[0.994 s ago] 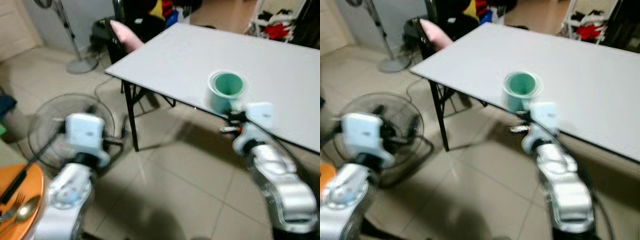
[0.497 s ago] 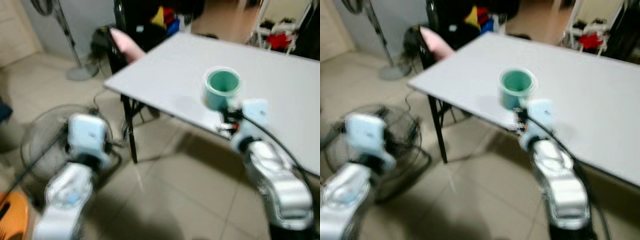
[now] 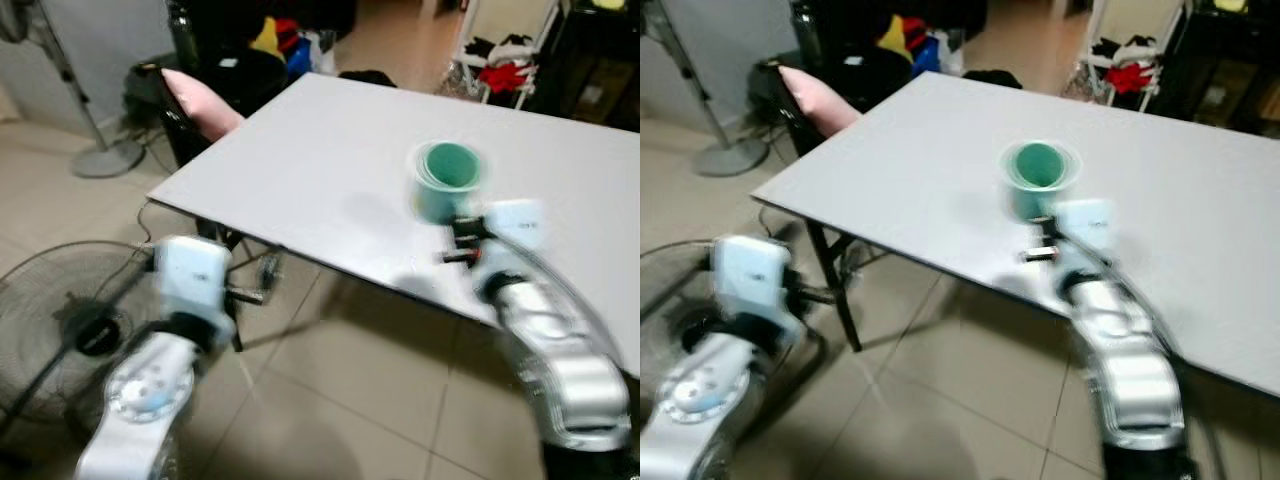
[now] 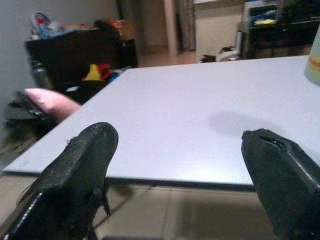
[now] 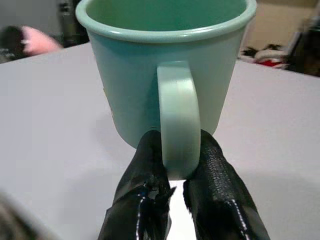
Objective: Setting the table
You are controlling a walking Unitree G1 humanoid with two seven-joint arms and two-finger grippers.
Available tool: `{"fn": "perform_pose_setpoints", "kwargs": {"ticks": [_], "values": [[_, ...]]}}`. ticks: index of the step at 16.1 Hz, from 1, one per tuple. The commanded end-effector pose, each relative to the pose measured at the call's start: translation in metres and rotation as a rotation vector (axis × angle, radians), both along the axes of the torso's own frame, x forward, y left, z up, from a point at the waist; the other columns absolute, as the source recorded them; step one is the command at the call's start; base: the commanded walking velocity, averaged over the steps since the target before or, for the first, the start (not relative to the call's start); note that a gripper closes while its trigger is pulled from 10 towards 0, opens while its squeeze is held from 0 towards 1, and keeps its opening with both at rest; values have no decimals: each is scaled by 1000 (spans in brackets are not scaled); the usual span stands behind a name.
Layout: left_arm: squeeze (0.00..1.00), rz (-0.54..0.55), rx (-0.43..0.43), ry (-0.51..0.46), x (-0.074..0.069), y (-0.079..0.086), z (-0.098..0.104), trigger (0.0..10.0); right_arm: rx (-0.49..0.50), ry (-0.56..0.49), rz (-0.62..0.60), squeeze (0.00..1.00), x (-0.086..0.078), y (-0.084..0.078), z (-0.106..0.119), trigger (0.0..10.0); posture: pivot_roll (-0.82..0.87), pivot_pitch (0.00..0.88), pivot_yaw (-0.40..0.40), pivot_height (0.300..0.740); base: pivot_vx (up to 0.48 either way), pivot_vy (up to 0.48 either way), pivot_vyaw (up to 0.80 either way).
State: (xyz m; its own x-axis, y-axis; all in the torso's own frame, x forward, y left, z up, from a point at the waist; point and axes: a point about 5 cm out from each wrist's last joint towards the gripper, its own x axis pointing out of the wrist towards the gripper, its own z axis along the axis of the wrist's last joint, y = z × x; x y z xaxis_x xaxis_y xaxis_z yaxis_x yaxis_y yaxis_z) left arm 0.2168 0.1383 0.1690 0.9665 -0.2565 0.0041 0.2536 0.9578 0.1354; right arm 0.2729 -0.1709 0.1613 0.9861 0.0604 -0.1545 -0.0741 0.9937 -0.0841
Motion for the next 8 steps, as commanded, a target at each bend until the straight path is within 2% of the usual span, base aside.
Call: {"fn": "perform_pose_setpoints", "kwargs": {"ticks": [1,7,8], "values": [[0,18,18,2,-1,7,0,10000,22,-15,56,0,3,14,5,10000,-75,0,25,740,337,0,0],[0,0,22,17,-1,4,-5,10000,27,-1,58,0,8,15,1,10000,-74,0,26,740,330,0,0],[0,1,23,18,-1,5,-6,10000,29,6,58,0,8,15,0,10000,-71,0,28,740,326,0,-425]]}}
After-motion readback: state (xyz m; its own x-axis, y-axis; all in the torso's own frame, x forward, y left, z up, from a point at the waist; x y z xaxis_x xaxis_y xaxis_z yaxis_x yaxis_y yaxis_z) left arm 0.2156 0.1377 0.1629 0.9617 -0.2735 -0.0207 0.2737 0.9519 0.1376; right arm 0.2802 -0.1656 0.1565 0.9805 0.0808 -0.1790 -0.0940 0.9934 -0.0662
